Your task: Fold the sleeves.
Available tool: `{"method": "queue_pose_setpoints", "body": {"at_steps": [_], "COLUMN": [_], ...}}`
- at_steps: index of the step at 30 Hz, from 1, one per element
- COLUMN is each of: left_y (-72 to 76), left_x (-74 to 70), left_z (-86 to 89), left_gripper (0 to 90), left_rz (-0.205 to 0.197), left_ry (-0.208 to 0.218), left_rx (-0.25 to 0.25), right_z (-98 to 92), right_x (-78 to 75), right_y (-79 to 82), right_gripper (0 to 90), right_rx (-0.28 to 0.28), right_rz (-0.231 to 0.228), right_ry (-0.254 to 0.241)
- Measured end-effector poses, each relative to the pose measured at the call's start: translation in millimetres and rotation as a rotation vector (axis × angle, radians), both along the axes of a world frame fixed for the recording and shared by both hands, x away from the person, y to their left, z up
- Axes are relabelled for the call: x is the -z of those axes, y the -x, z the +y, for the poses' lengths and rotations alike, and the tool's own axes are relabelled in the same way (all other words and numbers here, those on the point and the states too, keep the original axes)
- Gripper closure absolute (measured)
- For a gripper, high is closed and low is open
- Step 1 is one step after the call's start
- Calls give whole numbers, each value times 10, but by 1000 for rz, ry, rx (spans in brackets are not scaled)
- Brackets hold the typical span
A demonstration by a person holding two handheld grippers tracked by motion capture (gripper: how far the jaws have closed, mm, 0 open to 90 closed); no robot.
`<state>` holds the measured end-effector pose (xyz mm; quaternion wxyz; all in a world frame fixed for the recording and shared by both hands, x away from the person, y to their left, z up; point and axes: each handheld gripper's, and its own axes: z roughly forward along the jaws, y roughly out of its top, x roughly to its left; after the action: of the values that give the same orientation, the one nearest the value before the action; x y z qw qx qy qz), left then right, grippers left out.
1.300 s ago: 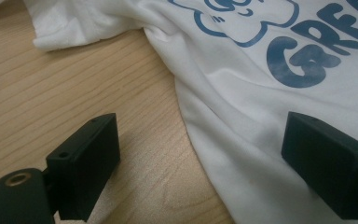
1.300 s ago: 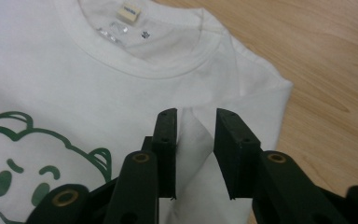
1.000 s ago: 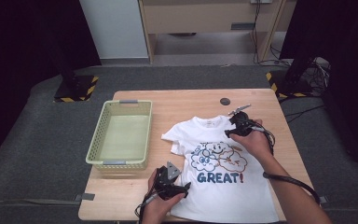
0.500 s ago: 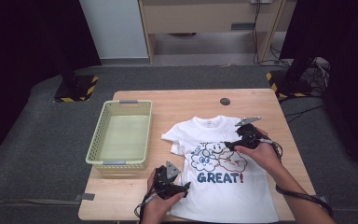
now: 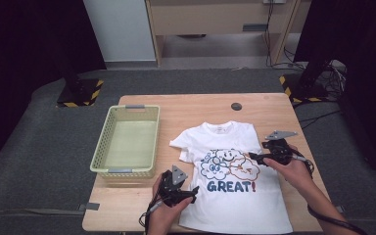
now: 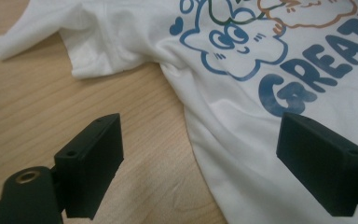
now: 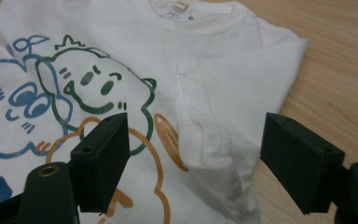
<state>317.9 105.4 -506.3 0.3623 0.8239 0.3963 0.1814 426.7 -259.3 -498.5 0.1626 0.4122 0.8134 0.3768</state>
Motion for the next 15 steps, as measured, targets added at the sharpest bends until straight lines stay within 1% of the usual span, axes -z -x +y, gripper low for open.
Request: {"method": "queue_pose_setpoints", "body": {"at_steps": [1,4,6,7,9,12,14,15], "left_y": [-16,-94,-160,-195,-266,-379,-446,-479], "left_x": [-30,-125,-189,-220,-270,-317,-340,-348], "left_z": [-11,-32,-40,-42,-44,-41,-46,-50], "left_gripper": [164,180,182,183,186,190,191,192], "left_rz": [-6,-18,-25,-29,-34,-36,-37,-37], "left_ry": [-6,-10,-9,-17,-24,-29,-28,-33], "left_rx": [0,-4,-16,-19,-32,-52,-59,-60], "right_z": [-16,-22,-7,3,21,54,73,77], "right_x": [9,54,104,133,201,316,383,410], "right_y": [25,100,135,148,157,149,142,142], "right_gripper": [328,348,332,319,287,248,240,240], "right_rx": [-8,-24,-33,-31,-35,-39,-38,-37], "right_rz": [-11,-13,-15,-16,-10,-3,2,-7], "right_ry": [0,-9,8,14,14,33,38,37]}}
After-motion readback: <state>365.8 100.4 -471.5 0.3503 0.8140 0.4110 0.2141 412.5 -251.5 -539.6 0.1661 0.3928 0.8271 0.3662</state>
